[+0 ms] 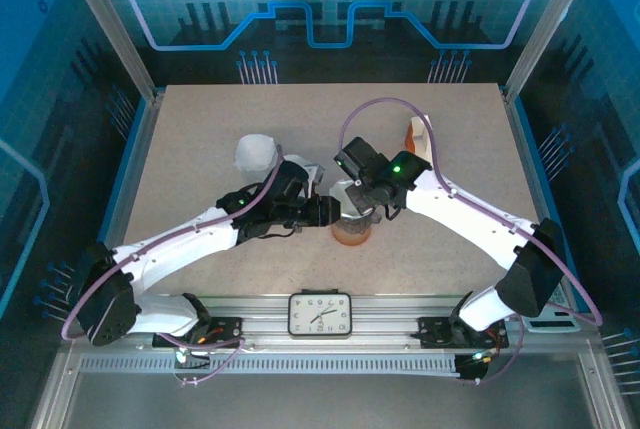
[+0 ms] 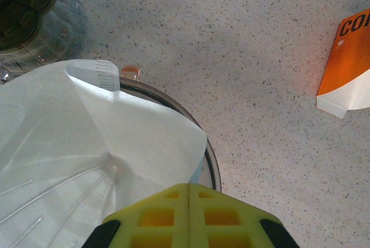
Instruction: Place the coffee filter in the dripper
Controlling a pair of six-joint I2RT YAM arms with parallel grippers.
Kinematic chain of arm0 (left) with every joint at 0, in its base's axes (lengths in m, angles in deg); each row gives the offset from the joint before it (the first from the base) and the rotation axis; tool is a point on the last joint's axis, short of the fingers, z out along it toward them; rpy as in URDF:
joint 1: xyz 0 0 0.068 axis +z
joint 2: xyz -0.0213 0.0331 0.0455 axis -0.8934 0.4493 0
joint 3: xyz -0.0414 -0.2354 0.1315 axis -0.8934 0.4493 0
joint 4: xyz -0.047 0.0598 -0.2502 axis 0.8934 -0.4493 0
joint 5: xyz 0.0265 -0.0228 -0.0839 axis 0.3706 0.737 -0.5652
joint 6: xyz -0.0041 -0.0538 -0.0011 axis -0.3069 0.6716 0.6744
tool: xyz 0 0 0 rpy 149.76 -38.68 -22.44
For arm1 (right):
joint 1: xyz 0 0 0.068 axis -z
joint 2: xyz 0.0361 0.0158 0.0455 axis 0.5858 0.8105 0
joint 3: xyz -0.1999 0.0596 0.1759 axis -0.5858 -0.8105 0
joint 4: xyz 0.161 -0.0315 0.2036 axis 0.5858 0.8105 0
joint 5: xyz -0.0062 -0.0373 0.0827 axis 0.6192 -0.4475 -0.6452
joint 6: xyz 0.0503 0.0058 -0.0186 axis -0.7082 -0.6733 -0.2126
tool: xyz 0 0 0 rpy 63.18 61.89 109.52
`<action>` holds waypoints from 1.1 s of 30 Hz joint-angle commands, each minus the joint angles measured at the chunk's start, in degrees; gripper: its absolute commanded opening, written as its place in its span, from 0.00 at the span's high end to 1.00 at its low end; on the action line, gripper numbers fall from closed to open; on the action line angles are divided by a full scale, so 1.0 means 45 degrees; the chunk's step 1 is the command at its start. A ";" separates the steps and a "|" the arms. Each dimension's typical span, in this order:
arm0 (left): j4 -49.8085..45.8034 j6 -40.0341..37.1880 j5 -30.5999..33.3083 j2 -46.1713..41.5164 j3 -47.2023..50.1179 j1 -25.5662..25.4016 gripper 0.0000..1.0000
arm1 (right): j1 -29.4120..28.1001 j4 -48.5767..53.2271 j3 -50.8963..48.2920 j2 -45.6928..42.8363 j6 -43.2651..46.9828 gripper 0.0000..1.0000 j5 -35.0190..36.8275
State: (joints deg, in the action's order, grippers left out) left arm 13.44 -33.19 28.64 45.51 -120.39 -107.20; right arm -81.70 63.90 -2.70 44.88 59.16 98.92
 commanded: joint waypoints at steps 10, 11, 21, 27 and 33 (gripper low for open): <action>0.0550 0.0629 0.1099 -0.1072 0.0420 0.0008 0.45 | -0.0201 -0.0019 -0.0135 -0.0057 -0.0276 1.00 0.0018; 0.0309 0.0610 0.1183 -0.0970 0.0293 0.0019 0.49 | -0.0189 -0.0033 -0.0151 -0.0057 -0.0286 1.00 0.0026; -0.0454 0.0634 0.0980 -0.0348 0.0032 0.0036 0.66 | -0.0196 -0.0075 -0.0141 -0.0042 -0.0356 1.00 -0.0096; -0.0683 0.0474 0.0691 -0.0251 0.0032 0.0049 0.71 | -0.0148 -0.0110 -0.0014 -0.0095 -0.0384 0.97 -0.0135; -0.0629 0.0539 0.0630 -0.0231 0.0044 0.0048 0.66 | 0.0098 -0.0181 0.0246 -0.0691 -0.0434 0.58 -0.0069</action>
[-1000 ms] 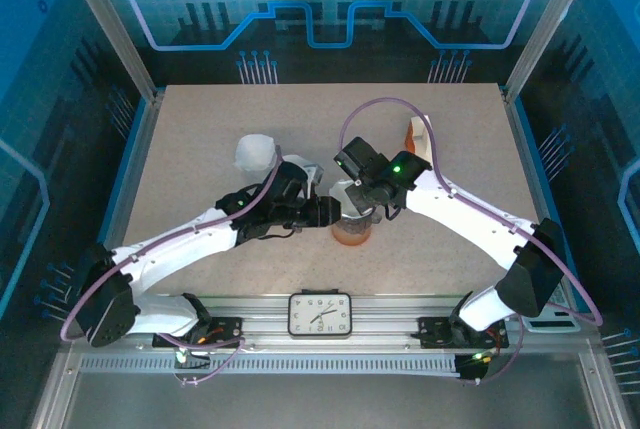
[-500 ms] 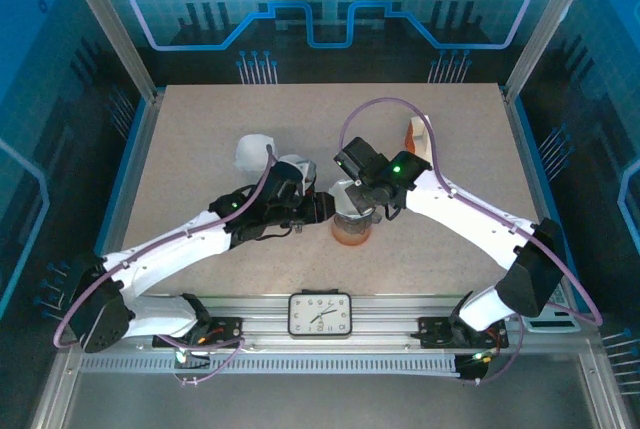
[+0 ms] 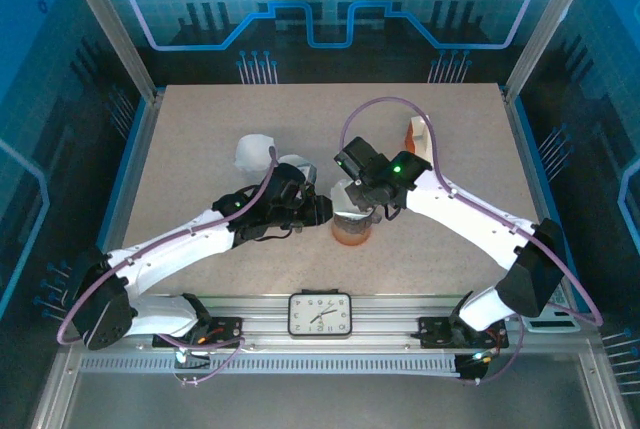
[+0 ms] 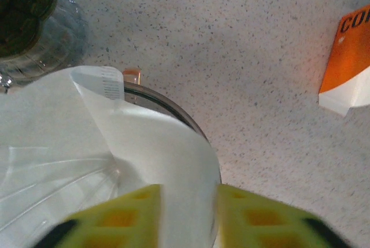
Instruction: Place the coffee filter in the dripper
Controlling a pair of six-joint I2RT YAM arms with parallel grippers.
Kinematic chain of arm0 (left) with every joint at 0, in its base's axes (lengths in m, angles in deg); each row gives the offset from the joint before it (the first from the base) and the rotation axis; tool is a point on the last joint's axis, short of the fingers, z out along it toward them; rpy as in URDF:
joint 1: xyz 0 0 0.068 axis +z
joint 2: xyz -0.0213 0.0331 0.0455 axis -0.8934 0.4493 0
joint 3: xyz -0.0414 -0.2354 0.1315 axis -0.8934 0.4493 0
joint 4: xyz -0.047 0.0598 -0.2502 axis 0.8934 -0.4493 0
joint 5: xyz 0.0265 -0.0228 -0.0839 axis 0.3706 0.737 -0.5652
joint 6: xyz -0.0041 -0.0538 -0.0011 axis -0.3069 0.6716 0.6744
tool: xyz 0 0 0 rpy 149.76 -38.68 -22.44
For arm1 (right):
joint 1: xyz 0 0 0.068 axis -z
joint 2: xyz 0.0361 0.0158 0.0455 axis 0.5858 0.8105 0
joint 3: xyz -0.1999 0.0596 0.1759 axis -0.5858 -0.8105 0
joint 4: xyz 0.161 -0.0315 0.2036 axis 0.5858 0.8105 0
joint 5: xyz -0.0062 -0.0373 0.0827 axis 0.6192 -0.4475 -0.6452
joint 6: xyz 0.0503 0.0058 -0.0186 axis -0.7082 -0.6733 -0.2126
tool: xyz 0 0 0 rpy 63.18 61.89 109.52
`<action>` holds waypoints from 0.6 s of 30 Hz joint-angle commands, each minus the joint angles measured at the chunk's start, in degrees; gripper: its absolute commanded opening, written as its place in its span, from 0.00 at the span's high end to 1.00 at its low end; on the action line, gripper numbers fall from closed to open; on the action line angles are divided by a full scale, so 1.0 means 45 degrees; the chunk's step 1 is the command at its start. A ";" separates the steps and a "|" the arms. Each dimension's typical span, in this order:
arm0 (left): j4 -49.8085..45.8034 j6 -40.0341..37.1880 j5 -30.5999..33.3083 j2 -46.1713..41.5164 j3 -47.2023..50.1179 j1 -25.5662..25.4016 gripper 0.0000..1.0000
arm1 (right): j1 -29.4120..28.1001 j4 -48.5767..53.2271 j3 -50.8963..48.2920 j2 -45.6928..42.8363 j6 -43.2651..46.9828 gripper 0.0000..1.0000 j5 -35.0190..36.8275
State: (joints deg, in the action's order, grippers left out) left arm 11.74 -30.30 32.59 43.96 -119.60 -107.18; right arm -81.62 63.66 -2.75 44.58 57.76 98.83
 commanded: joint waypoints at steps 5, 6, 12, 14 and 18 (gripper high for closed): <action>-0.0124 -0.0085 -0.0308 0.0172 -0.0120 0.0034 0.64 | 0.0690 -0.0212 -0.0028 -0.0809 -0.0403 0.41 -0.1088; -0.0096 -0.0095 -0.0335 0.0174 -0.0119 0.0041 0.64 | 0.0823 -0.0287 -0.0185 -0.0823 -0.0518 0.41 -0.1275; -0.0131 -0.0133 -0.0359 0.0192 -0.0099 0.0034 0.64 | 0.1145 -0.0626 -0.0829 -0.1231 -0.0666 0.50 -0.1589; -0.0124 -0.0134 -0.0347 0.0202 -0.0085 0.0044 0.64 | 0.1145 -0.0610 -0.0900 -0.1274 -0.0670 0.59 -0.1589; -0.0056 -0.0075 -0.0328 0.0211 -0.0012 0.0049 0.64 | 0.1133 -0.0659 -0.1138 -0.1259 -0.0718 0.74 -0.1684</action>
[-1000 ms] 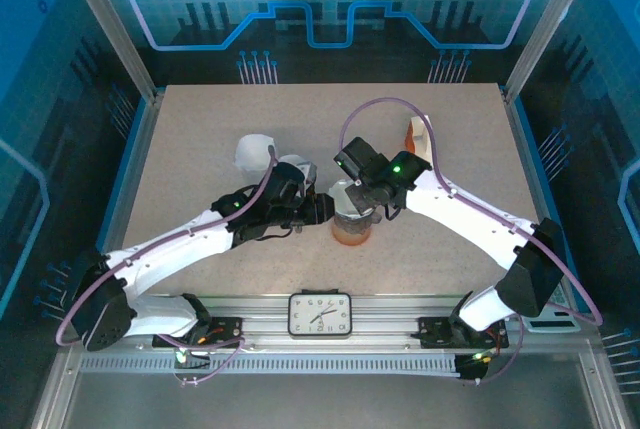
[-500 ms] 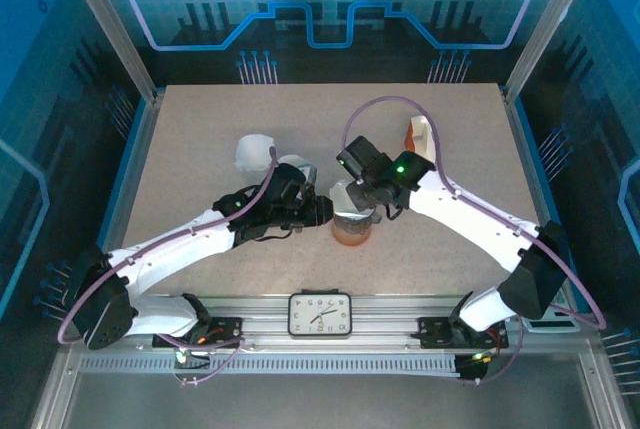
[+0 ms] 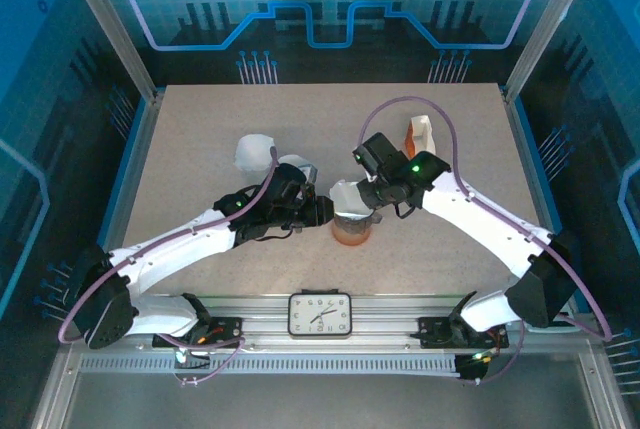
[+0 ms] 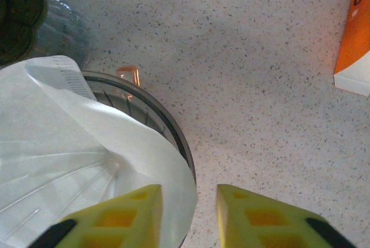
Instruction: Place the coffee filter in the dripper
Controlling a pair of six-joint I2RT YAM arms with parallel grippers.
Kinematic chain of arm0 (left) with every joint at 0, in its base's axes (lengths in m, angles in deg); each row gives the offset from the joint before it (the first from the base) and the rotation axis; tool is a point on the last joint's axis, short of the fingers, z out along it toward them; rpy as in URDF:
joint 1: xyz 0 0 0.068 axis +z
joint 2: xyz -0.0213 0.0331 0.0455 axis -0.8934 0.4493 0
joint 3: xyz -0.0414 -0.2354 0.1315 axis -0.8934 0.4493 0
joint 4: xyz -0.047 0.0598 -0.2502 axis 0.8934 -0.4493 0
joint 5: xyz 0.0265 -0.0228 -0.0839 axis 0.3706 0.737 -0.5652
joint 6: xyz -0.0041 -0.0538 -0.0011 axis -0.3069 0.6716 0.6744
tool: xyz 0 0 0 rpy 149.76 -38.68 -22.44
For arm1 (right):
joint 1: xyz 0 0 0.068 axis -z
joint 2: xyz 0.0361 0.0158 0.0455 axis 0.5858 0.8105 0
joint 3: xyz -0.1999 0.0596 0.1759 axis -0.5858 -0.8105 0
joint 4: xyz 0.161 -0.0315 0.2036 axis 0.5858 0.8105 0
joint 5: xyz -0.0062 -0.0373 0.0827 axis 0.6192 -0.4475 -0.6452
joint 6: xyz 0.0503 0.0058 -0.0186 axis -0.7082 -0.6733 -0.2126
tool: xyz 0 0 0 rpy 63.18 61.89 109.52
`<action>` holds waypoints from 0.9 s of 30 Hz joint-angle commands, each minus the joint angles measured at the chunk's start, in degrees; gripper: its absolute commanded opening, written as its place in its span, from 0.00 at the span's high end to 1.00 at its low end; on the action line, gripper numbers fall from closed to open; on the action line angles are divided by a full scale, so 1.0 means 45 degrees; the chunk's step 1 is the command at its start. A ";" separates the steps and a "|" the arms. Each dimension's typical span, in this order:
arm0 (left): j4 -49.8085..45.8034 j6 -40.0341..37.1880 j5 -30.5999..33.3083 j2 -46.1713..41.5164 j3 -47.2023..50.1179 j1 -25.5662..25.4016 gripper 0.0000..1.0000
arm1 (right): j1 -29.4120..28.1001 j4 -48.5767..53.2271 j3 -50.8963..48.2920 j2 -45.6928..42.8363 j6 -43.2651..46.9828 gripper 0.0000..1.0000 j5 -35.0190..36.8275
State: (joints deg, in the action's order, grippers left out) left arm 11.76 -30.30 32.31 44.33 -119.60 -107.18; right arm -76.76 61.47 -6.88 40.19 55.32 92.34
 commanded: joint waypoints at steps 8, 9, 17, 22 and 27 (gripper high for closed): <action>-0.0041 -0.0060 -0.0284 0.0217 0.0038 0.0041 0.64 | 0.0029 -0.0337 -0.0645 -0.0204 -0.0232 0.77 -0.0176; -0.0041 -0.0056 -0.0305 0.0223 0.0037 0.0044 0.64 | 0.0046 -0.0322 -0.0610 -0.0225 -0.0245 0.75 -0.0167; 0.0066 -0.0017 -0.0344 0.0314 0.0056 0.0043 0.64 | 0.0190 -0.0313 0.0222 0.0040 -0.0031 0.34 -0.0988; 0.0080 -0.0034 -0.0352 0.0314 0.0057 0.0043 0.64 | 0.0243 -0.0201 0.0845 0.1227 0.0089 0.32 -0.1514; 0.0066 -0.0065 -0.0376 0.0305 0.0062 0.0030 0.64 | 0.0379 -0.0298 0.0725 0.1695 0.0151 0.32 -0.1393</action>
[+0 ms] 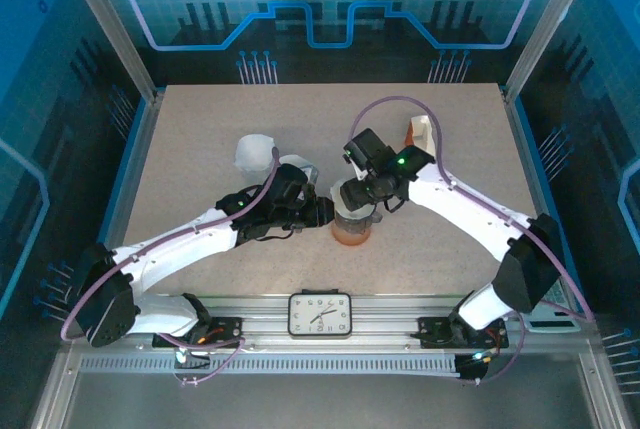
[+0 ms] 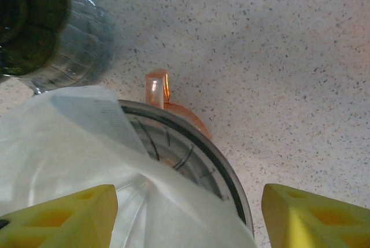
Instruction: Place the coffee filter in the dripper
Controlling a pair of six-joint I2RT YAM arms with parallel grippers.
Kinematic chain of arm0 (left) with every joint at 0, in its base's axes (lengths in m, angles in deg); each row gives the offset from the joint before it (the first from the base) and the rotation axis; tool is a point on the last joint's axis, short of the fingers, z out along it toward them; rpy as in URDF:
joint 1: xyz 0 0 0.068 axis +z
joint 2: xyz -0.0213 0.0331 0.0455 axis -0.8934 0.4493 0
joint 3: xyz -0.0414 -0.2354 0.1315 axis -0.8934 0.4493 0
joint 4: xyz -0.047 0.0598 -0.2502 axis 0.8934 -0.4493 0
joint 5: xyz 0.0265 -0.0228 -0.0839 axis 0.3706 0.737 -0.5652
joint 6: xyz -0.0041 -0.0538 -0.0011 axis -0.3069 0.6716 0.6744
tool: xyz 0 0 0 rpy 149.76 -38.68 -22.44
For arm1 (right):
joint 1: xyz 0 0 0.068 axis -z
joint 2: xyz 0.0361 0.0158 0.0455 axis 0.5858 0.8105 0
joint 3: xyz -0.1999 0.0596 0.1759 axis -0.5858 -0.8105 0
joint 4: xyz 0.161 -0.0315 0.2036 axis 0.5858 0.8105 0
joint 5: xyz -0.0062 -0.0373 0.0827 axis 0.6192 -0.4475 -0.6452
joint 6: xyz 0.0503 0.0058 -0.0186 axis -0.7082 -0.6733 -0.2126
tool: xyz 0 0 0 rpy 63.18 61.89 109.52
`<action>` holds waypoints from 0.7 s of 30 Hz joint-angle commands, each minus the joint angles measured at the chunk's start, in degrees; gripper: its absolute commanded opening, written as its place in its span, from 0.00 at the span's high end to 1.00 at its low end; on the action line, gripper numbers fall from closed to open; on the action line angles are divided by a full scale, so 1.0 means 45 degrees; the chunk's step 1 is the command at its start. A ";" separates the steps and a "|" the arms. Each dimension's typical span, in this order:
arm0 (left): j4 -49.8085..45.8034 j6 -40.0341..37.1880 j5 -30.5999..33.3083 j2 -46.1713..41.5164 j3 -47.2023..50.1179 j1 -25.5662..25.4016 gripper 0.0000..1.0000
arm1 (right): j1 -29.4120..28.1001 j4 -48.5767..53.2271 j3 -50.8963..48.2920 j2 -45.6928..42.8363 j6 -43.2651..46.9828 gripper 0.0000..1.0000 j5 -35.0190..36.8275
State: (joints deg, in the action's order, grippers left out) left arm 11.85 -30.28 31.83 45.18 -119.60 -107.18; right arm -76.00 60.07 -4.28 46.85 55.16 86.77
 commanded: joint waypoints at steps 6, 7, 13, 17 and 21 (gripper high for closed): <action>0.0096 -0.0060 -0.0275 0.0134 0.0077 0.0044 0.63 | 0.0278 -0.0338 -0.0385 0.0489 0.0143 0.32 0.0026; 0.0097 -0.0043 -0.0294 0.0135 0.0062 0.0044 0.63 | 0.0303 -0.0446 -0.0528 0.0554 0.0135 0.32 0.0027; -0.0070 -0.0004 -0.0262 -0.0049 0.0000 0.0043 0.63 | 0.0405 -0.0957 -0.0990 0.0979 0.0066 0.33 -0.0021; -0.0100 0.0075 -0.0006 -0.0601 0.0056 0.0034 0.63 | 0.0405 -0.1197 -0.1194 0.1139 0.0005 0.33 -0.0099; 0.0102 0.0023 0.0594 -0.1204 0.0155 0.0041 0.52 | 0.0414 -0.1294 -0.1399 0.1130 -0.0033 0.33 -0.0101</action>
State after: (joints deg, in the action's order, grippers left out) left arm 11.83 -30.04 32.42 42.87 -119.60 -107.18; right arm -74.73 55.46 -8.96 51.05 55.29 86.62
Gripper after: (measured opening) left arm 0.463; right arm 0.673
